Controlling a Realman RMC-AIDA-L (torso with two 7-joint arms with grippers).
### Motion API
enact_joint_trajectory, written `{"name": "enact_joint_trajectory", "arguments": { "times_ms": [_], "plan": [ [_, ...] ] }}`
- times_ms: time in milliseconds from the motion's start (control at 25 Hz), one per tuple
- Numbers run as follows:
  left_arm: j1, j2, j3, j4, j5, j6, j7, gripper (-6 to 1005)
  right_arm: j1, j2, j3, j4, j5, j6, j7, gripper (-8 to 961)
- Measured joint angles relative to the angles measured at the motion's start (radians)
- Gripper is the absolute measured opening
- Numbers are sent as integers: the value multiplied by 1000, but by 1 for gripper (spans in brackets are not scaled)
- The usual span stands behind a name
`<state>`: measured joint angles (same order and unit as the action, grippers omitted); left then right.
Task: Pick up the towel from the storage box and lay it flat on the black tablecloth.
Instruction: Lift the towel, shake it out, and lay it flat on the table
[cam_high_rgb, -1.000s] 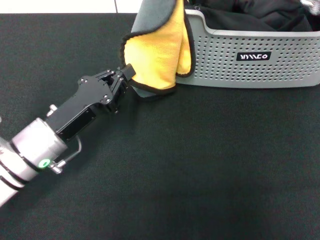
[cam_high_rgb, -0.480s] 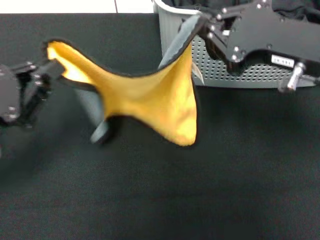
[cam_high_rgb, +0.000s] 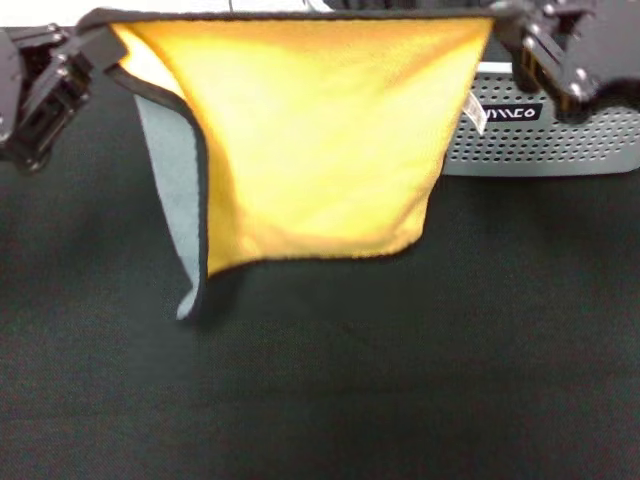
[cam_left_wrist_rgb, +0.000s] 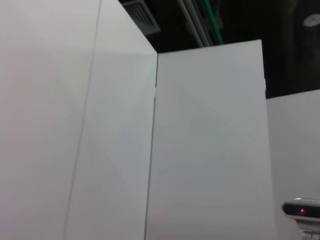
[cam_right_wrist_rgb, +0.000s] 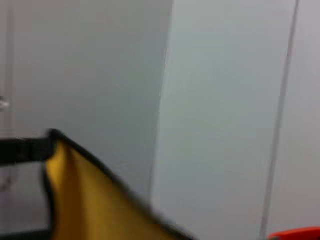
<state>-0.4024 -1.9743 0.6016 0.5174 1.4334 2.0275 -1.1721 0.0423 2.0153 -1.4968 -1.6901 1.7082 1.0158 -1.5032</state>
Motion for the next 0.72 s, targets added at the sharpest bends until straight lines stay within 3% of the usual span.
{"name": "enact_joint_trajectory", "arguments": {
  "times_ms": [160, 280, 480, 560, 640, 720],
  "plan": [
    [11, 0, 32, 5, 48, 3, -21, 19, -93, -1, 47, 0, 129, 173, -38, 81],
    [45, 4, 107, 6, 39, 8, -36, 20, -218, 8, 100, -37, 213, 316, -57, 82],
    [118, 31, 387, 79, -85, 13, -74, 22, -323, 15, 157, 4, 317, 516, -48, 83],
    [146, 56, 518, 113, -167, 14, -76, 22, -349, 15, 156, 25, 329, 552, -53, 83],
    [182, 106, 694, 165, -297, 15, -89, 23, -365, 14, 154, 45, 340, 584, -60, 84],
    [196, 132, 771, 192, -364, 15, -97, 24, -377, 14, 154, 61, 353, 612, -69, 84]
  ]
}}
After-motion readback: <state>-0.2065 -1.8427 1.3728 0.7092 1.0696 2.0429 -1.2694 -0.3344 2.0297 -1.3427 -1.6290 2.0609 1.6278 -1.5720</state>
